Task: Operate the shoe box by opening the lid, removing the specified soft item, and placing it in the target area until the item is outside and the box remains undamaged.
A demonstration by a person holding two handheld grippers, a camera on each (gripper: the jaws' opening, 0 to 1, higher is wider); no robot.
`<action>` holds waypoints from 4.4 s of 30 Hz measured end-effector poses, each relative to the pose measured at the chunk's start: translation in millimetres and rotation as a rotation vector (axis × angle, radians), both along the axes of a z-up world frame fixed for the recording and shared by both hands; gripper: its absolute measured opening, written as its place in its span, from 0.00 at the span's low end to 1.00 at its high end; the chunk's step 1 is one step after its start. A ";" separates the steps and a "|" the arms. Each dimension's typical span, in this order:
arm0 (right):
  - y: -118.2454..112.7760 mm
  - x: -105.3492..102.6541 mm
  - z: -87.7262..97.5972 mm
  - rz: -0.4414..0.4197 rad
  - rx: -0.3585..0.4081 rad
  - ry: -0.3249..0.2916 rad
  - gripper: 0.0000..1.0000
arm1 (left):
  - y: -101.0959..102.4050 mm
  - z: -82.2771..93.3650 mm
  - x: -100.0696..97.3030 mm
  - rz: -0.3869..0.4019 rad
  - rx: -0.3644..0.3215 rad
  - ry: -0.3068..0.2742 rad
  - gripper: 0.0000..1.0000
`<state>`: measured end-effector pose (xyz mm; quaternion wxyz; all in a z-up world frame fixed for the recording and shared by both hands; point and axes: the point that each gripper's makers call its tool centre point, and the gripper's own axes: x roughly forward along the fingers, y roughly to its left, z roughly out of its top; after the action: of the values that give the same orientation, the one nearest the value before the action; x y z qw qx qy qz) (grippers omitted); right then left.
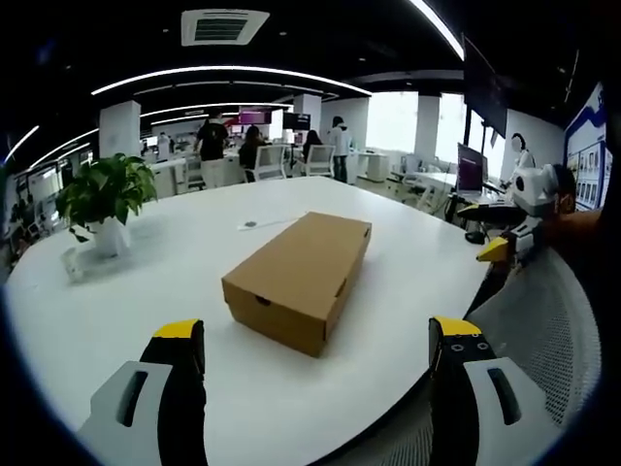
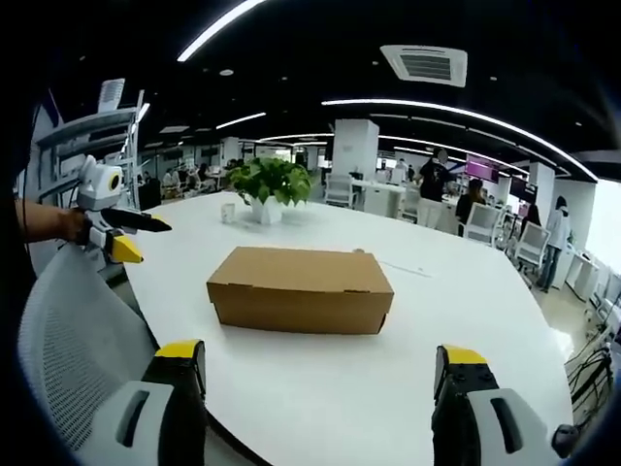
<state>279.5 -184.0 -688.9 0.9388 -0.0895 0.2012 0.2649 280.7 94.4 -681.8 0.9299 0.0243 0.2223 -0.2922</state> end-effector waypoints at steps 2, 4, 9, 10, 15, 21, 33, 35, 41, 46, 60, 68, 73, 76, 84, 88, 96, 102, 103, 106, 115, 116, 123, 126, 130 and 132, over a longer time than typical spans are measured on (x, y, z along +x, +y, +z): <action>-2.5 4.5 0.7 0.005 -0.007 -0.002 0.98 | -1.3 1.6 2.6 0.005 0.009 -0.003 0.99; -4.1 7.7 0.9 0.014 -0.009 0.001 0.97 | -2.6 3.0 4.8 0.006 0.020 -0.009 0.99; -5.4 16.4 -2.4 0.047 -0.016 0.015 0.97 | -8.8 4.9 11.9 0.013 0.020 -0.001 0.99; -5.5 18.9 -3.4 0.054 -0.017 0.018 0.96 | -9.8 4.3 13.1 0.016 0.020 0.005 0.99; -8.1 27.7 -10.6 0.090 -0.031 0.036 0.95 | -12.4 4.2 19.5 0.048 0.031 0.015 0.98; -14.5 39.6 -15.5 0.110 -0.035 0.055 0.93 | -13.4 4.7 29.6 0.079 0.009 0.022 0.98; -15.2 67.6 -23.6 0.196 -0.074 0.066 0.92 | -26.7 -10.2 40.8 0.104 0.018 0.065 0.97; -15.3 72.8 -24.4 0.210 -0.080 0.067 0.91 | -28.4 -12.7 42.4 0.107 0.023 0.074 0.96; -13.9 89.2 -25.4 0.253 -0.074 0.066 0.87 | -31.4 -19.7 46.9 0.111 0.038 0.094 0.96; -13.6 102.5 -27.0 0.280 -0.085 0.070 0.85 | -33.5 -26.5 50.0 0.123 0.038 0.119 0.96; -7.9 128.4 -40.5 0.347 -0.120 0.083 0.76 | -42.9 -49.2 58.6 0.150 0.032 0.191 0.91; -3.8 143.0 -50.6 0.392 -0.152 0.095 0.71 | -41.5 -66.8 62.8 0.173 0.053 0.218 0.86; -2.7 156.2 -55.2 0.388 -0.146 0.102 0.65 | -39.0 -76.9 65.7 0.191 0.064 0.235 0.85; -1.0 161.5 -60.4 0.399 -0.169 0.108 0.63 | -38.6 -80.9 66.3 0.200 0.059 0.247 0.83; 6.8 171.8 -71.5 0.445 -0.221 0.125 0.57 | -40.9 -87.2 68.6 0.212 0.073 0.257 0.77; 10.7 176.1 -76.2 0.454 -0.228 0.136 0.52 | -41.9 -87.9 72.3 0.229 0.074 0.256 0.75; 21.8 182.8 -82.0 0.460 -0.214 0.161 0.49 | -39.9 -90.7 79.4 0.269 0.069 0.271 0.71; 25.7 189.3 -86.5 0.483 -0.222 0.175 0.50 | -40.6 -93.9 82.4 0.284 0.064 0.278 0.69; 26.4 188.3 -87.5 0.493 -0.226 0.178 0.50 | -41.7 -94.5 82.5 0.285 0.064 0.278 0.69; 28.0 187.3 -88.4 0.513 -0.232 0.181 0.50 | -44.8 -97.3 82.3 0.281 0.063 0.279 0.69; 34.9 185.9 -89.8 0.541 -0.234 0.178 0.54 | -53.2 -101.9 83.9 0.284 0.098 0.240 0.71; 34.3 187.6 -91.0 0.539 -0.233 0.180 0.55 | -52.4 -101.9 84.4 0.291 0.097 0.235 0.71; 33.8 187.4 -92.0 0.530 -0.229 0.180 0.55 | -52.1 -102.2 88.2 0.327 0.081 0.229 0.69; 34.1 187.9 -92.7 0.524 -0.225 0.180 0.55 | -51.6 -101.7 89.3 0.335 0.073 0.224 0.69; 34.3 188.6 -93.0 0.513 -0.220 0.180 0.54 | -50.7 -101.8 89.9 0.333 0.074 0.222 0.69; 34.8 187.8 -93.2 0.509 -0.218 0.181 0.54 | -49.8 -101.7 90.0 0.330 0.074 0.222 0.69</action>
<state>467.3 -149.2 -782.2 0.8053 -0.2135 0.2824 0.4756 370.7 44.7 -783.5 0.9335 -0.0105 0.3348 -0.1281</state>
